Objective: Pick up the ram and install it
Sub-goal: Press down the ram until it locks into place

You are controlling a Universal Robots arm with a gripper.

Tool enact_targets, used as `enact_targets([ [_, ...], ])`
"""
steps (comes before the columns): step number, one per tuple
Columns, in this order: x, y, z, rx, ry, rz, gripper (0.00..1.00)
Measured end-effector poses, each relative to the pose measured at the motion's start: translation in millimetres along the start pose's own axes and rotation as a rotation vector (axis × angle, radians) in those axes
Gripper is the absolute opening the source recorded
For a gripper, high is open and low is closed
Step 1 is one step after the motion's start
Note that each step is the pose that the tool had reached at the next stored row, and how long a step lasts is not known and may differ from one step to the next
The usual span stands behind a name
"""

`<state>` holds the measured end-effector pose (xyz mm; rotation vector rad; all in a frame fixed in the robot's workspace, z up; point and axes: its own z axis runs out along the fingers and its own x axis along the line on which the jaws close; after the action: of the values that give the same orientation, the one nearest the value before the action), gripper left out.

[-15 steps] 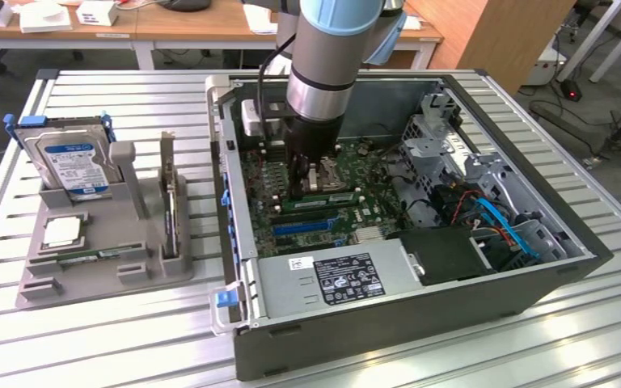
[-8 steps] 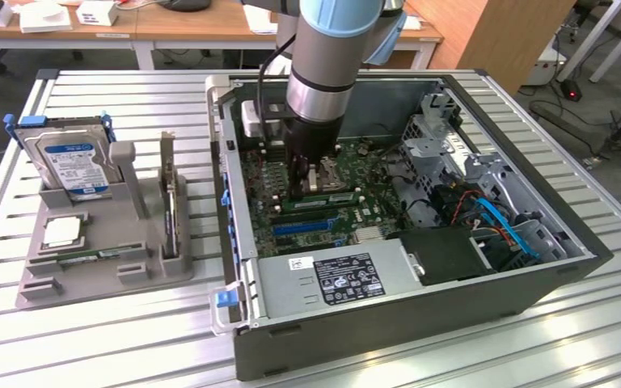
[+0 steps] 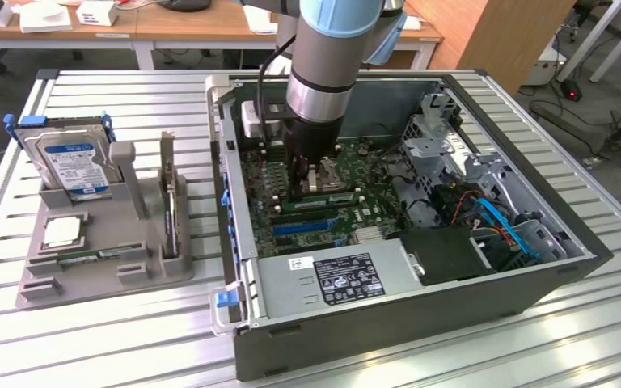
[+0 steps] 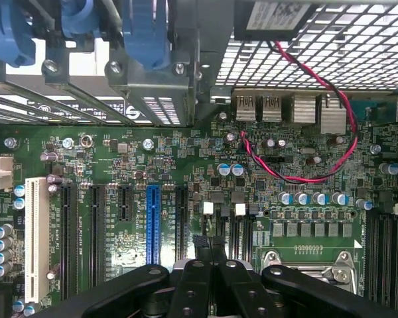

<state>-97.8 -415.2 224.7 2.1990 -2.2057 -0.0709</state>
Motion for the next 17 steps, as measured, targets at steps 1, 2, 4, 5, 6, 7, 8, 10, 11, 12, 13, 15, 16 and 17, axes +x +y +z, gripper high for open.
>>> enact_targets([
  [1,0.0,0.0,0.3,0.0000,0.0000,0.000,0.09],
  [2,0.0,0.0,0.6,-0.0001,0.0002,0.000,0.09],
  [4,0.0,0.0,0.9,-0.0002,0.0004,0.000,0.09],
  [5,0.0,0.0,1.0,-0.0001,0.0003,0.000,0.09],
  [6,0.0,0.0,1.1,-0.0001,0.0001,0.000,0.09],
  [7,0.0,0.0,1.1,0.0000,0.0001,0.000,0.09],
  [8,0.0,-0.1,1.1,0.0000,0.0000,0.000,0.09],
  [10,0.0,-0.1,1.3,0.0000,0.0001,0.000,0.09],
  [11,0.0,-0.1,1.4,-0.0001,0.0001,0.000,0.09],
  [12,0.0,-0.1,1.4,0.0000,0.0000,0.000,0.09],
  [13,0.0,-0.1,1.5,0.0000,0.0000,0.000,0.09],
  [15,0.0,-0.1,1.5,0.0000,0.0000,0.000,0.09],
  [16,0.0,-0.1,1.5,0.0001,-0.0001,0.000,0.09],
  [17,0.0,-0.1,1.7,0.0000,0.0000,0.000,0.09],
])
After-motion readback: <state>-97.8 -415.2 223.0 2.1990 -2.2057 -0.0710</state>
